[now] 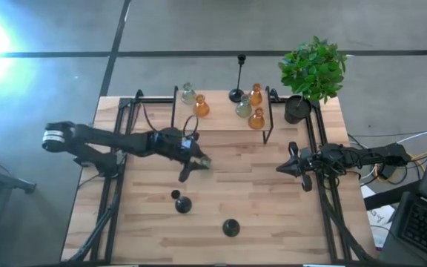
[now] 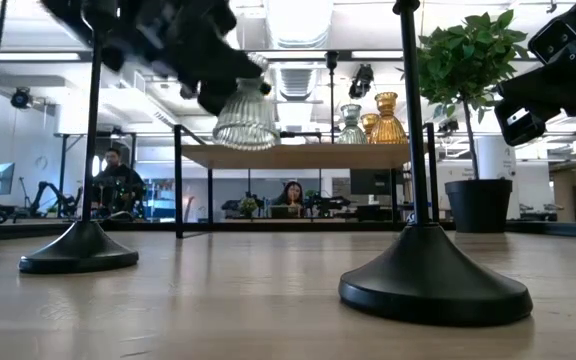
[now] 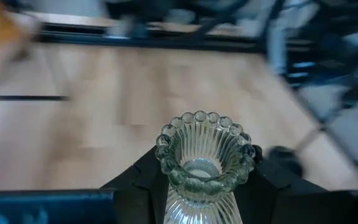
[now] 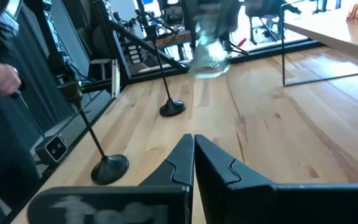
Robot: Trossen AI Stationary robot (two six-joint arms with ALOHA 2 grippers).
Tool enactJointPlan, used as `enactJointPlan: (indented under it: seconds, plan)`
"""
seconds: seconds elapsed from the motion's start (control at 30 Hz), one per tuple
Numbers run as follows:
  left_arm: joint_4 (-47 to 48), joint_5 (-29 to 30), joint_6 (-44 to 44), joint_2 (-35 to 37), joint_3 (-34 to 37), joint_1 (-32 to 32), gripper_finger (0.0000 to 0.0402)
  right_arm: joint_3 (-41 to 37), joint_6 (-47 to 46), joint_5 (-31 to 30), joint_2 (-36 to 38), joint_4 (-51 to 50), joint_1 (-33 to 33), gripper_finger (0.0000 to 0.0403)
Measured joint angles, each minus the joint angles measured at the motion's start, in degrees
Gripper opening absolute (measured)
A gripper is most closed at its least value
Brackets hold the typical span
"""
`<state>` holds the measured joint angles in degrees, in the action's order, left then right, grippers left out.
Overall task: Pick & Place candle stick holders
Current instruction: Put the green candle holder on the shelf
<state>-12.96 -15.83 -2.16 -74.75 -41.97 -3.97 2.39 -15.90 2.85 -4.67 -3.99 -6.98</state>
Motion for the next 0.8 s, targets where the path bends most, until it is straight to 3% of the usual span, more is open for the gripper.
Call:
enactJointPlan:
  seconds: [0.17, 0.37, 0.5, 0.8]
  plan:
    - [14.6, 17.2, 3.6, 3.9, -8.2, -0.6, 0.0141, 0.0, 0.0, 0.0, 0.0, 0.0, 0.0, 0.0008]
    - [15.5, 29.8, -0.3, 6.5, -9.8, -4.2, 0.0141, 0.0, 0.0, 0.0, 0.0, 0.0, 0.0, 0.0008]
    - [16.8, 33.1, -4.5, 6.8, -9.3, -8.4, 0.0141, 0.0, 0.0, 0.0, 0.0, 0.0, 0.0, 0.0008]
    - [16.4, 33.6, -5.5, 6.8, -7.9, -13.0, 0.0141, 0.0, 0.0, 0.0, 0.0, 0.0, 0.0, 0.0008]
